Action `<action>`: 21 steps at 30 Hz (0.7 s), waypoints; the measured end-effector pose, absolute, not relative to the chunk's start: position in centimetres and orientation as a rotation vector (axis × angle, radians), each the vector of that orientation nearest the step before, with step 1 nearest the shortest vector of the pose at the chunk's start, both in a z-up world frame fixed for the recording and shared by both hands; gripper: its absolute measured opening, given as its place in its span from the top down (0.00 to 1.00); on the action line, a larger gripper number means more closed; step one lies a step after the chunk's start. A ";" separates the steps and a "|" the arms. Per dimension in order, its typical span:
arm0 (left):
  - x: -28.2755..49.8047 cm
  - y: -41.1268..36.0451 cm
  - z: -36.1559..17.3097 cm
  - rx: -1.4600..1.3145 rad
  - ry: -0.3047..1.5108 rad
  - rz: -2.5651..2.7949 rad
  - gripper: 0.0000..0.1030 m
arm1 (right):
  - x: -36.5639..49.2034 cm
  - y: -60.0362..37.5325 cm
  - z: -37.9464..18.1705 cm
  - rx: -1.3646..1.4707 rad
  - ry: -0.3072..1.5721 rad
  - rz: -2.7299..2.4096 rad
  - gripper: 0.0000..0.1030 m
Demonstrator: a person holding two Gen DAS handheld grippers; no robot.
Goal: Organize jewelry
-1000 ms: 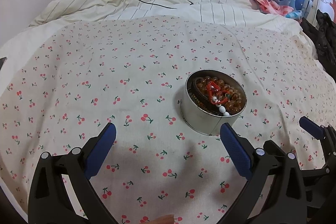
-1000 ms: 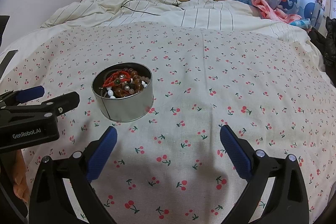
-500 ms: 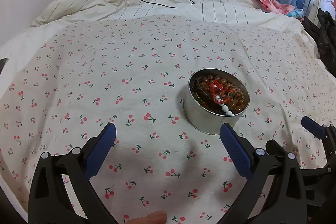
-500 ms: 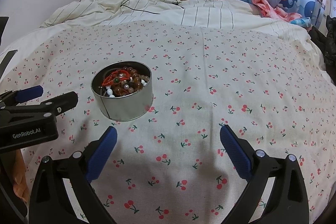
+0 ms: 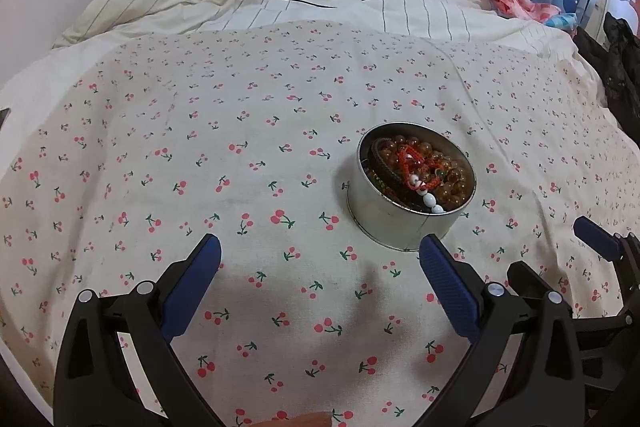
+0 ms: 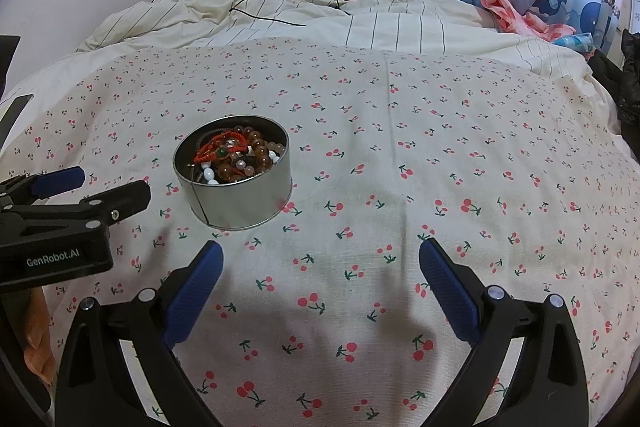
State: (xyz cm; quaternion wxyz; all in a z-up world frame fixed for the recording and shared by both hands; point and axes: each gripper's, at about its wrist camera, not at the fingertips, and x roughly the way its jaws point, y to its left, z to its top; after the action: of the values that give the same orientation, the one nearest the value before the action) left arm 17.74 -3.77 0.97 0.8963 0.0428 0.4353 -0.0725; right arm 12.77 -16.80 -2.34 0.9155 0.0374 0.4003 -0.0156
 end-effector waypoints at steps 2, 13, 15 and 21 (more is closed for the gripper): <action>17.7 -3.8 0.9 0.096 0.903 -0.150 0.07 | 12.8 -16.8 -2.4 0.075 0.824 -0.032 0.08; 17.7 -4.0 0.9 0.105 0.906 -0.153 0.07 | 12.8 -16.9 -2.3 0.076 0.825 -0.032 0.08; 17.7 -4.0 0.9 0.104 0.906 -0.152 0.07 | 12.8 -16.8 -2.4 0.076 0.826 -0.031 0.08; 17.7 -4.1 0.9 0.104 0.906 -0.152 0.07 | 12.8 -16.9 -2.3 0.076 0.826 -0.032 0.08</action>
State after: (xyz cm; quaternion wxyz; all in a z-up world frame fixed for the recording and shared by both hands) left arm 17.65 -4.07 0.94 0.8949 0.0501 0.4373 -0.0732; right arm 12.78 -16.85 -2.32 0.9152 0.0368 0.4010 -0.0157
